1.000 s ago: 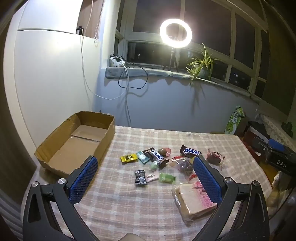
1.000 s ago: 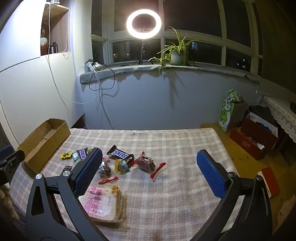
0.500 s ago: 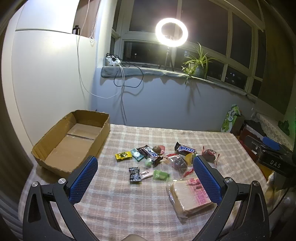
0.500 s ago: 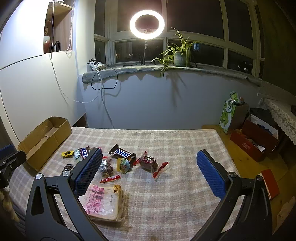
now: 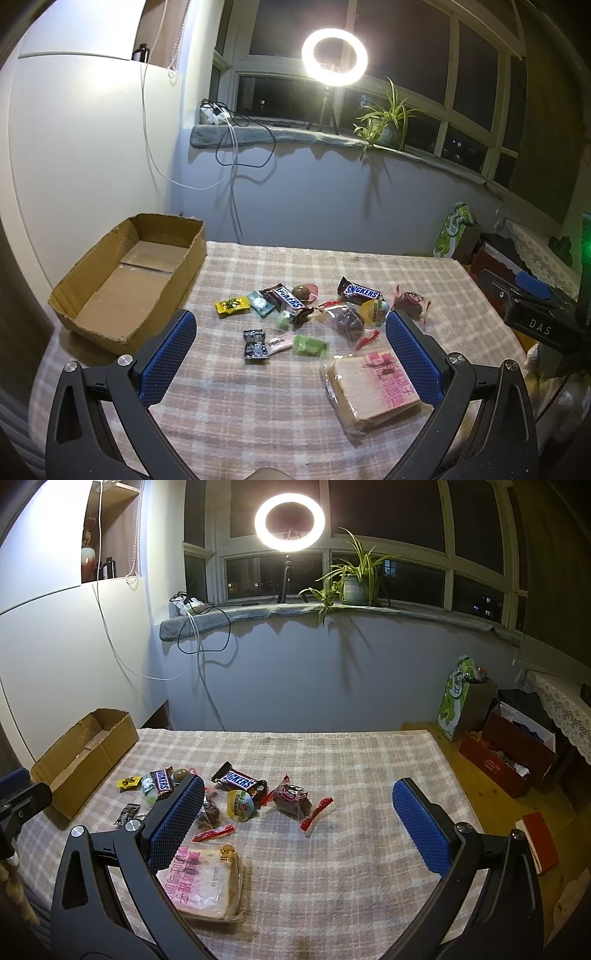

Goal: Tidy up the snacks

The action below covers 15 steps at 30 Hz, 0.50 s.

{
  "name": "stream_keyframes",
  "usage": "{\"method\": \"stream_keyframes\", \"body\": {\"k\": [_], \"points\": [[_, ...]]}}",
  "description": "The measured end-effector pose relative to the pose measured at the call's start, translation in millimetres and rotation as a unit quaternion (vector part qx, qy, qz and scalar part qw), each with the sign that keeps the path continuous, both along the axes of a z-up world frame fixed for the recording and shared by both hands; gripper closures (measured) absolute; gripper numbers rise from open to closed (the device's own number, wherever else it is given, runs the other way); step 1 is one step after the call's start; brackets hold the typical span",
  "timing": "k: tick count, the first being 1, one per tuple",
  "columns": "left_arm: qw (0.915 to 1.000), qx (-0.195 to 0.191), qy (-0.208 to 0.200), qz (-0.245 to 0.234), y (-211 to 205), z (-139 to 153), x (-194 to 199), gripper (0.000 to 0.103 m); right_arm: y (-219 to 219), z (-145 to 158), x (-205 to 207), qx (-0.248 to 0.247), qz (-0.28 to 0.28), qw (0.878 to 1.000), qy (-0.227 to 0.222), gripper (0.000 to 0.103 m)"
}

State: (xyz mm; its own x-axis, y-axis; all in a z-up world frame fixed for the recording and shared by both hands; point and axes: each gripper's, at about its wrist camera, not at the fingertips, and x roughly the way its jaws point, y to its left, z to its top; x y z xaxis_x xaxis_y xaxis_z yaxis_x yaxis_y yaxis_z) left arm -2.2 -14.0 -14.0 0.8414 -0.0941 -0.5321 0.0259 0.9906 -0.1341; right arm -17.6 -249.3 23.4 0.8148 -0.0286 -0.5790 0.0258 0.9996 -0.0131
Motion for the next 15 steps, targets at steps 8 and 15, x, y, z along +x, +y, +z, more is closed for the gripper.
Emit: {"method": "stream_keyframes", "body": {"k": [8,15], "points": [[1.0000,0.000,-0.004,-0.002,-2.0,3.0,0.6,0.001,-2.9,2.8,0.8,-0.002,-0.008,1.000,-0.006,0.000],[1.0000,-0.001,-0.003,-0.002,-1.6,3.4,1.0,0.001,-3.0,3.6,1.4,-0.003,-0.006,1.000,-0.004,0.000]]}}
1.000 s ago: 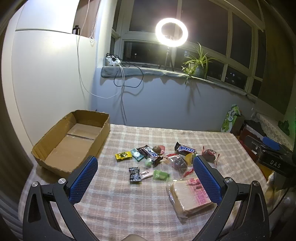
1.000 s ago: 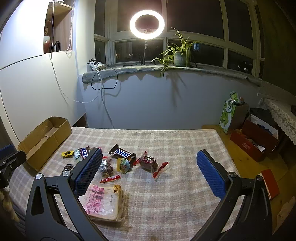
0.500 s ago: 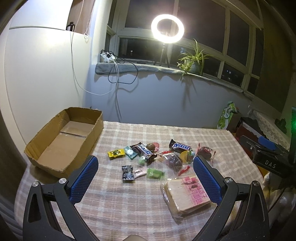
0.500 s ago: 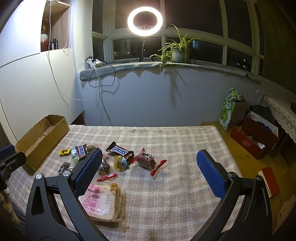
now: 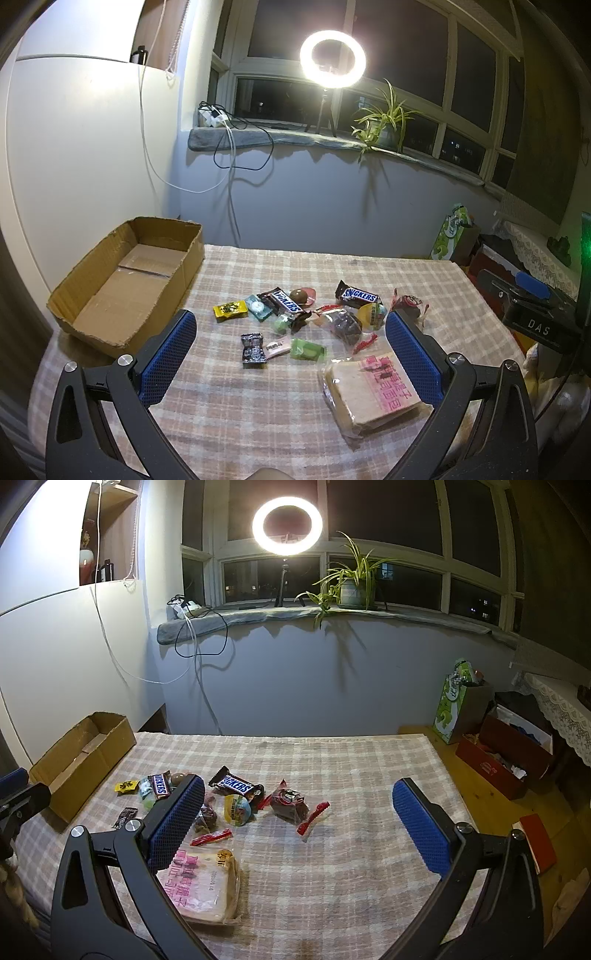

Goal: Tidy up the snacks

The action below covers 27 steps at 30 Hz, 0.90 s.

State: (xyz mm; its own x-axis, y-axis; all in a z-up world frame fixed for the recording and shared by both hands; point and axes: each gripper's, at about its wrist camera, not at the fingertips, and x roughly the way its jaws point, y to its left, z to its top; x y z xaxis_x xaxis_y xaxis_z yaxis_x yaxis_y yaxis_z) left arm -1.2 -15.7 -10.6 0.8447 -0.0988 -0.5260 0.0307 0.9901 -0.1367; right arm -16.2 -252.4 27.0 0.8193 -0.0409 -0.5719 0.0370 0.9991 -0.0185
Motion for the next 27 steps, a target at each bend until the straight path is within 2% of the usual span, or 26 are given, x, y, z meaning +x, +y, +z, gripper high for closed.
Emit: {"method": "stream_keyframes", "body": {"k": [27], "points": [[0.9998,-0.008,0.014,-0.012,-0.6,-6.2,3.6,0.001,7.6,-8.7,4.9,-0.005,0.010,1.000,0.015,0.000]]}}
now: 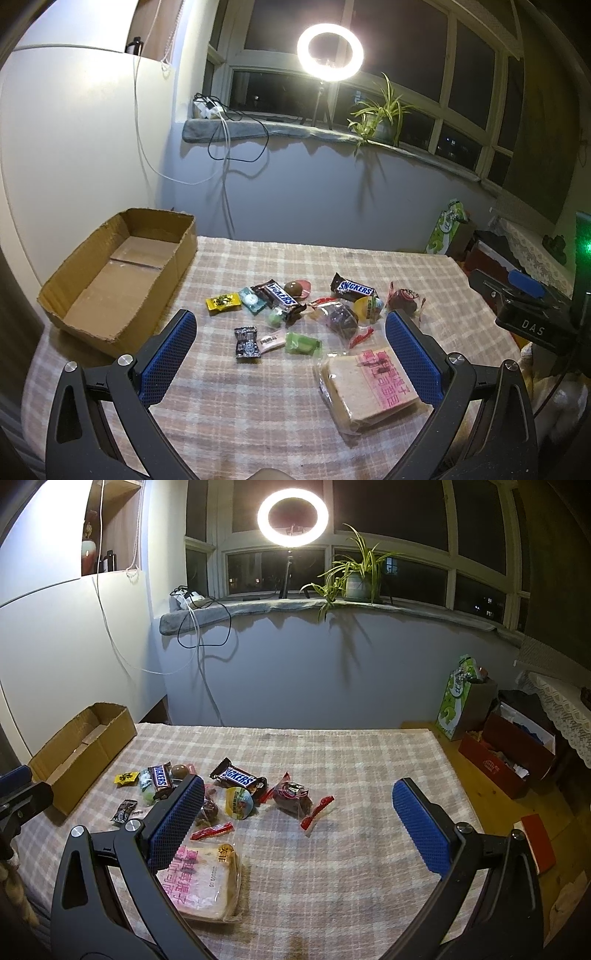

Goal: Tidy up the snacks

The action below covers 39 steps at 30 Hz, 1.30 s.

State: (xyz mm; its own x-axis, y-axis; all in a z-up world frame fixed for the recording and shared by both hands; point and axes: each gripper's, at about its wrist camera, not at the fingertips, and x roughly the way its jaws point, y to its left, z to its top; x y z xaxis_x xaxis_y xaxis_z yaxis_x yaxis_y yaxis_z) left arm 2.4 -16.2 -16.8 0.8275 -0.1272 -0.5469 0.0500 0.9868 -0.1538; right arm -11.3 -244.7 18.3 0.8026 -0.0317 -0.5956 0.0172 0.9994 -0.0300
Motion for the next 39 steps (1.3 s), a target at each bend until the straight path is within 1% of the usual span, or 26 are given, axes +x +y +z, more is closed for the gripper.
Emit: {"method": "stream_keyframes", "body": {"k": [9,12,15,18,20,22,23,26,27,28,29,30,32,33,36,38,39], "points": [[0.9996,-0.014,0.022,-0.006,6.2,-10.7,6.2,0.001,3.5,-12.2,8.2,-0.003,0.008,1.000,0.026,0.000],[0.9993,-0.019,0.030,-0.010,7.3,-15.1,7.1,0.003,5.5,-15.7,9.7,-0.002,0.013,0.999,0.033,0.000],[0.9982,-0.034,0.045,-0.019,8.7,-21.4,9.1,0.005,3.9,-20.7,12.6,0.023,0.029,0.998,0.052,0.000],[0.9968,-0.045,0.060,-0.027,10.1,-28.8,11.3,0.006,-1.4,-30.3,16.3,0.066,0.053,0.993,0.081,0.000],[0.9948,-0.059,0.074,-0.036,10.7,-35.2,13.8,0.007,-4.8,-38.6,19.1,0.103,0.074,0.986,0.106,0.000],[0.9923,-0.074,0.088,-0.046,11.3,-40.9,16.3,0.008,-9.3,-48.1,21.7,0.143,0.093,0.977,0.130,0.000],[0.9906,-0.083,0.097,-0.050,10.7,-44.6,17.3,0.010,-11.2,-55.0,23.8,0.166,0.102,0.970,0.145,0.000],[0.9854,-0.104,0.117,-0.066,8.9,-53.8,20.4,0.015,-15.1,-72.2,26.8,0.212,0.113,0.954,0.178,0.000],[0.9826,-0.115,0.126,-0.073,8.0,-57.2,21.4,0.017,-14.8,-76.8,26.8,0.222,0.116,0.950,0.186,0.000],[0.9806,-0.122,0.132,-0.078,7.0,-59.4,22.2,0.023,-14.3,-81.7,26.5,0.231,0.119,0.946,0.196,0.000],[0.9779,-0.130,0.140,-0.084,6.0,-62.6,23.5,0.025,-14.4,-84.1,26.1,0.236,0.123,0.943,0.201,0.001],[0.9750,-0.140,0.148,-0.089,5.3,-66.0,24.9,0.026,-12.9,-86.7,25.8,0.241,0.127,0.939,0.207,0.003],[0.9697,-0.155,0.162,-0.098,3.7,-71.6,27.0,0.034,-9.6,-93.0,25.2,0.251,0.137,0.933,0.219,0.008],[0.9668,-0.162,0.168,-0.103,2.8,-74.2,26.9,0.036,-9.3,-94.6,24.0,0.257,0.141,0.930,0.224,0.011],[0.9599,-0.180,0.183,-0.114,0.1,-79.9,28.1,0.040,-8.2,-100.7,22.7,0.274,0.148,0.919,0.241,0.015],[0.9565,-0.185,0.190,-0.121,-2.4,-82.3,28.3,0.045,-7.7,-104.9,22.3,0.279,0.149,0.915,0.250,0.021],[0.9553,-0.186,0.194,-0.124,-3.7,-83.7,28.6,0.045,-6.4,-106.9,22.5,0.280,0.150,0.914,0.254,0.023]]}}
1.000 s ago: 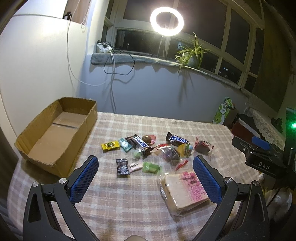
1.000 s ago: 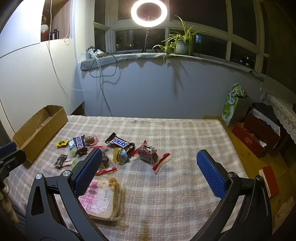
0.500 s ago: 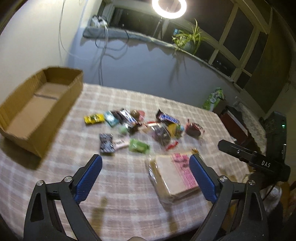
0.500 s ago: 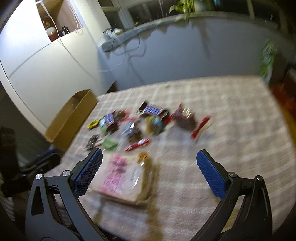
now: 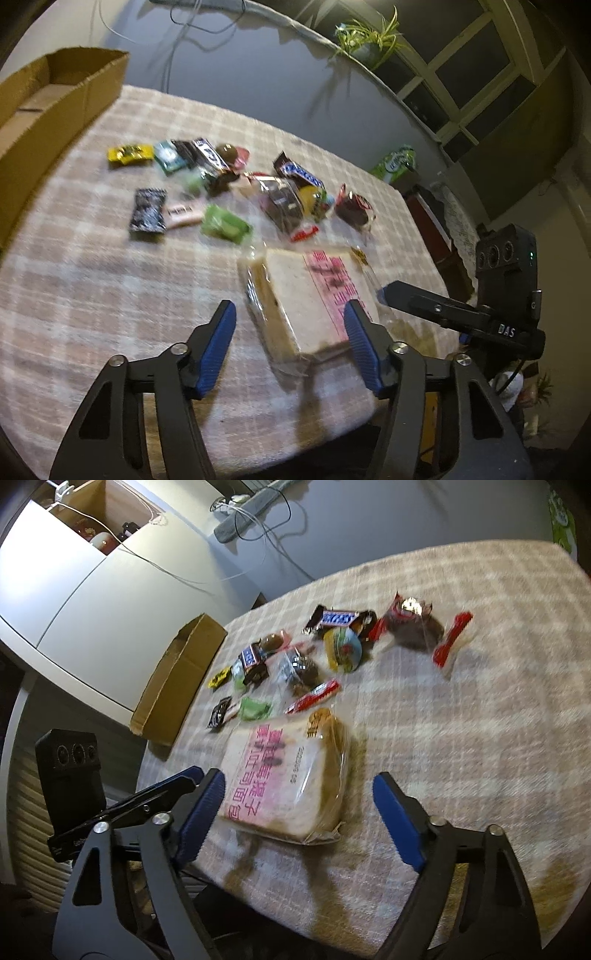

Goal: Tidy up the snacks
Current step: 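Move the right gripper to the packaged bread loaf and close on it, then lift the bread loaf with the right gripper and carry it into the cardboard box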

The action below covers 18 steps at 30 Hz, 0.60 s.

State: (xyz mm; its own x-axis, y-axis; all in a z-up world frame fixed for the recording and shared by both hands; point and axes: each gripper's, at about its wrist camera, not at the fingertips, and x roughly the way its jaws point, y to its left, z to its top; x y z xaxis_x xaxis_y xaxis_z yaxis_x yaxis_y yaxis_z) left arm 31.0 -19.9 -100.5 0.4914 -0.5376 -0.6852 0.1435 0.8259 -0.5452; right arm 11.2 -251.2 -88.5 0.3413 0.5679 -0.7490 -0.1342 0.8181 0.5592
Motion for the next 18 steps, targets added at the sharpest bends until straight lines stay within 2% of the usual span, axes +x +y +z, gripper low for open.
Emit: {"method": "stream_keyframes", "body": {"k": [7,11,15,18], "points": [[0.9997,-0.008,0.022,-0.011,-7.9,-15.2,5.8,0.053,9.9,-10.8,-1.7,0.003,0.019,1.000,0.021,0.029],[0.9994,-0.011,0.025,-0.020,-10.9,-17.2,6.3,0.059,13.8,-15.3,-0.2,0.003,0.025,0.999,0.026,0.036],[0.9995,-0.002,0.019,-0.023,-13.1,-16.0,5.2,0.059,15.7,-16.5,-0.2,-0.006,0.024,0.999,0.019,0.044],[0.9997,0.007,0.011,-0.023,-15.0,-13.1,4.0,0.059,18.0,-16.9,-0.1,-0.009,0.031,0.999,0.015,0.046]]}}
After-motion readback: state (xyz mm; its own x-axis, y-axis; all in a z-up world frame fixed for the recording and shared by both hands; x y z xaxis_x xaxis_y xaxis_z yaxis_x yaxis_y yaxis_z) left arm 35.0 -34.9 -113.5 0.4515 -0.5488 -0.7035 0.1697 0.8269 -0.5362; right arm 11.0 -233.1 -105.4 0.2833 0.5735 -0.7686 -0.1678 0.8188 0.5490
